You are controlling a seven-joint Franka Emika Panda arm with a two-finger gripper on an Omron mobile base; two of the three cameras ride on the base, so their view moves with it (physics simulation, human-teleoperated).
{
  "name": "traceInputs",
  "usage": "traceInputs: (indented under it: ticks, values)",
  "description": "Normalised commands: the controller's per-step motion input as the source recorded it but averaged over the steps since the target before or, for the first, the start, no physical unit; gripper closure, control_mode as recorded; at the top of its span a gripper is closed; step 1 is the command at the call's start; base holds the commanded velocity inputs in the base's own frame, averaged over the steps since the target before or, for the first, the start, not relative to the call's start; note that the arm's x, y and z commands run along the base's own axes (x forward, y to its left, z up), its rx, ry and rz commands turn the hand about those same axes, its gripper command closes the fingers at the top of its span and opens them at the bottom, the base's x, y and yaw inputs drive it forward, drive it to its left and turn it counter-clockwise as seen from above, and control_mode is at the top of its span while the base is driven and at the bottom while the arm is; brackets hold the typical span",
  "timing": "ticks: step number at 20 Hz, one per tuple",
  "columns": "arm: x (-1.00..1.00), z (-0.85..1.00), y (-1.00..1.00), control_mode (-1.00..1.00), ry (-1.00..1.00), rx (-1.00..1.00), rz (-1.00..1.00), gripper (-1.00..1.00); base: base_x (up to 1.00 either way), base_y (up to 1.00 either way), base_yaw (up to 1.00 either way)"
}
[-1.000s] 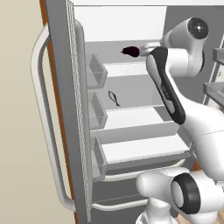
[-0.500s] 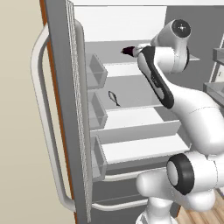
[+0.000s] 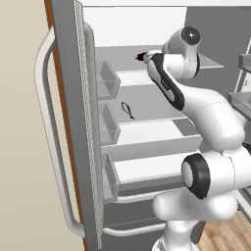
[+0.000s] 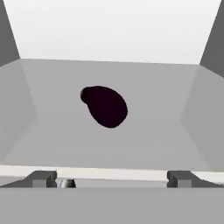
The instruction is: Place the ketchup and mayonnaise from the counter to the top shelf of the fridge. If the existing items in the fridge are on the top shelf, move them to other shelves.
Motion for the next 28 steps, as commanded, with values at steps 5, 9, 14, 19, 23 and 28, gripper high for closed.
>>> traceInputs:
  ticks: [5,9,14,19,23,28]
  values:
    - [0.4,-0.03,0.03,-1.0,0.02,0.0,0.0,-1.0,0.0,0.0,0.0]
    - [0.31,-0.06,0.06,-1.0,0.05,0.0,0.0,-1.0,0.0,0.0,0.0]
    - [0.32,-0.11,0.07,-1.0,0.05,0.0,0.0,-1.0,0.0,0.0,0.0]
    - [0.43,-0.14,0.03,-1.0,0.04,0.0,0.0,-1.0,0.0,0.0,0.0]
    - [0.45,-0.1,0.0,-1.0,0.02,0.0,0.0,-1.0,0.0,0.0,0.0]
    - [0.31,-0.07,0.0,-1.0,0.0,0.0,0.0,-1.0,0.0,0.0,0.0]
